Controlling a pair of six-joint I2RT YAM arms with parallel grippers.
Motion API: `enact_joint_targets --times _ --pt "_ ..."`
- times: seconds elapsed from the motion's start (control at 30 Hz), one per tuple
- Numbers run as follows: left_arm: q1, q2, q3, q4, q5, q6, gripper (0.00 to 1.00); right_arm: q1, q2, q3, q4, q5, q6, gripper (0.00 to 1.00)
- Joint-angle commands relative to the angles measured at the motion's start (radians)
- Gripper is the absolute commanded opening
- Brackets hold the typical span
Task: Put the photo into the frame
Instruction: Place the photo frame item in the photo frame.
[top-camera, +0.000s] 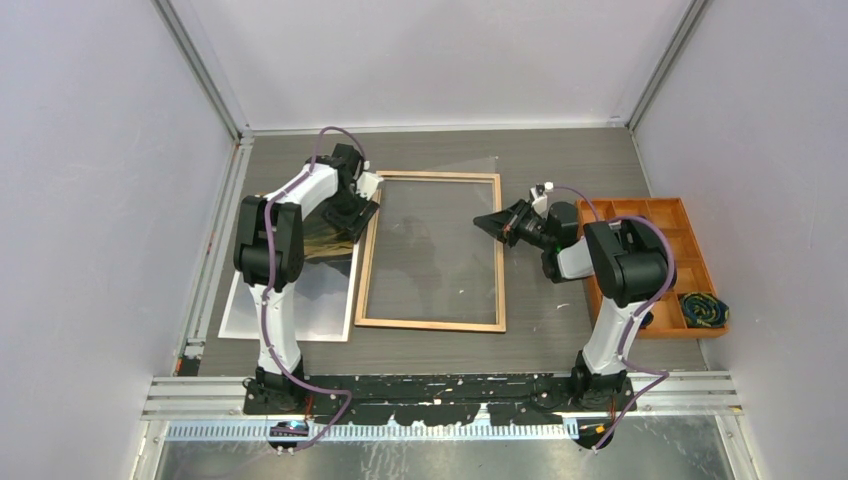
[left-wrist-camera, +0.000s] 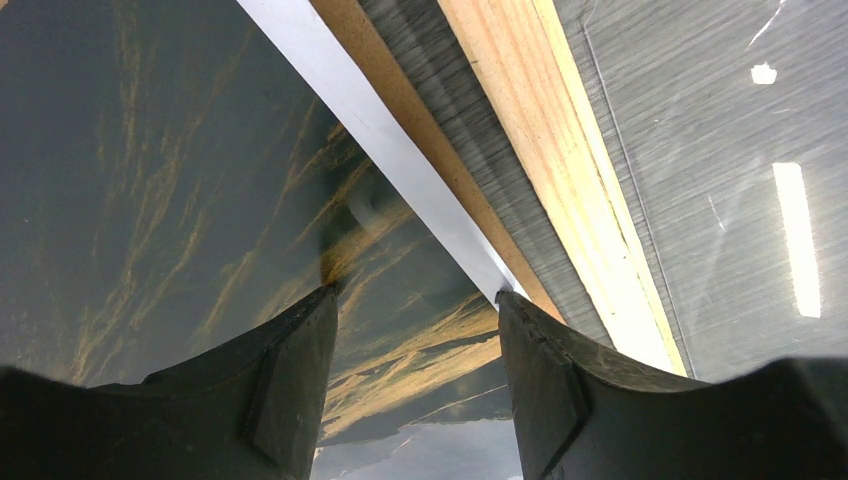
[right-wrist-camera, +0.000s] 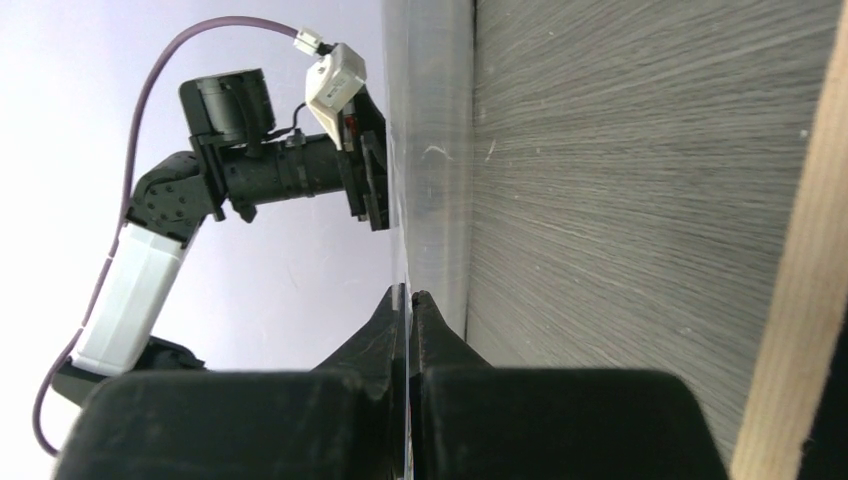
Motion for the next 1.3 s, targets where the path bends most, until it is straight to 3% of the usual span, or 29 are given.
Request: enact_joint_targets --times 0.0,0.33,0.8,1.27 --pt "-0.001 -0.002 -0.01 0.023 0.008 -0.011 0.61 -0.001 0.015 0.005 0.185 -0.033 0.073 0.01" --pt "-0.001 -0.009 -0.021 0.024 0.004 -0.005 0.61 -0.001 0.089 0.023 0.329 -0.032 0.173 0.01" --pt "-0.001 -0.014 -0.023 0.026 0.006 -0.005 0.61 0.0 0.074 0.044 0.172 0.005 0.091 0.01" --pt "-0.002 -0.011 -0.029 0.022 0.025 -0.002 0.61 0.005 0.071 0.051 0.127 0.052 0.068 0.01"
